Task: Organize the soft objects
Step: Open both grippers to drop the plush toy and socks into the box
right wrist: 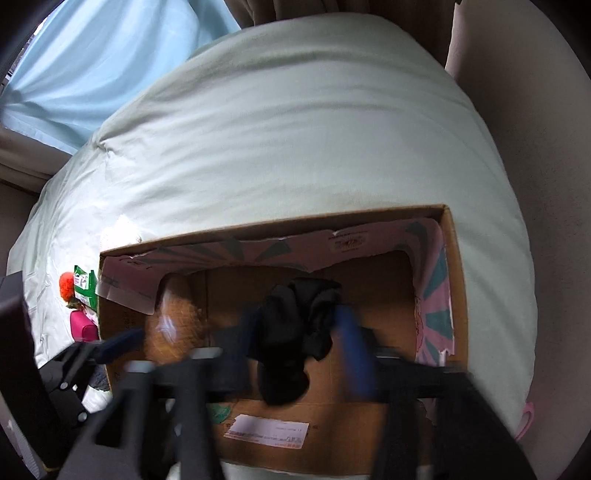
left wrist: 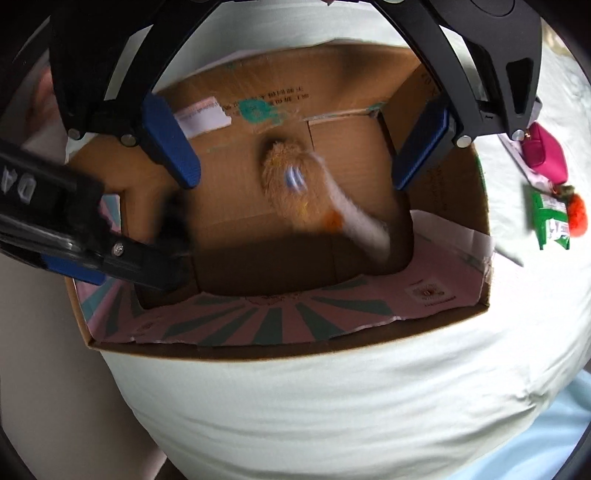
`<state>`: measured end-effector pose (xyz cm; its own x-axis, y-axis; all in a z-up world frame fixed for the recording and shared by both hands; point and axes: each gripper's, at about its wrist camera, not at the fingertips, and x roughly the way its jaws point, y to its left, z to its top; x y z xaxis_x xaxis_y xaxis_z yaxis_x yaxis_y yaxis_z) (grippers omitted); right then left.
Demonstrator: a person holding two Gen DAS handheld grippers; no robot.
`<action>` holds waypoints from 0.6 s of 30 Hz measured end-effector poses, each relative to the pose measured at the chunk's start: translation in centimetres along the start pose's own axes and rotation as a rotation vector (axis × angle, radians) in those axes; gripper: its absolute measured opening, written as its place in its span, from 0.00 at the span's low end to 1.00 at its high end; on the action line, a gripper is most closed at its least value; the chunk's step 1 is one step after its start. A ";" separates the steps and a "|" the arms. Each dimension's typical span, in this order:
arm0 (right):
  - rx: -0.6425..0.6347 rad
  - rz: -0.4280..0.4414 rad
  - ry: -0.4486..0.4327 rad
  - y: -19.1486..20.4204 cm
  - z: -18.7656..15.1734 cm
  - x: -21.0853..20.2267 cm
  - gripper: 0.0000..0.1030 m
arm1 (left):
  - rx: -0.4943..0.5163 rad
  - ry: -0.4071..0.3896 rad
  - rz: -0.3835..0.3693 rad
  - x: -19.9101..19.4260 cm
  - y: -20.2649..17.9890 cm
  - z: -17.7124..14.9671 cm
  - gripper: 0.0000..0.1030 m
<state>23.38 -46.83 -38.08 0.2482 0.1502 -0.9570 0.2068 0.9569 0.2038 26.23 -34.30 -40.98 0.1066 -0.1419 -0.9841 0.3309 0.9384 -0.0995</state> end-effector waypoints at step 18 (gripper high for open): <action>-0.020 0.012 -0.122 0.8 -3.4 -6.1 0.98 | 0.029 -0.068 0.023 -6.4 0.7 -3.3 1.00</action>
<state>18.80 -46.13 -32.83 0.3638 0.1321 -0.9221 0.1839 0.9602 0.2101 22.72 -31.69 -35.23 0.1774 -0.1422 -0.9738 0.3547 0.9322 -0.0715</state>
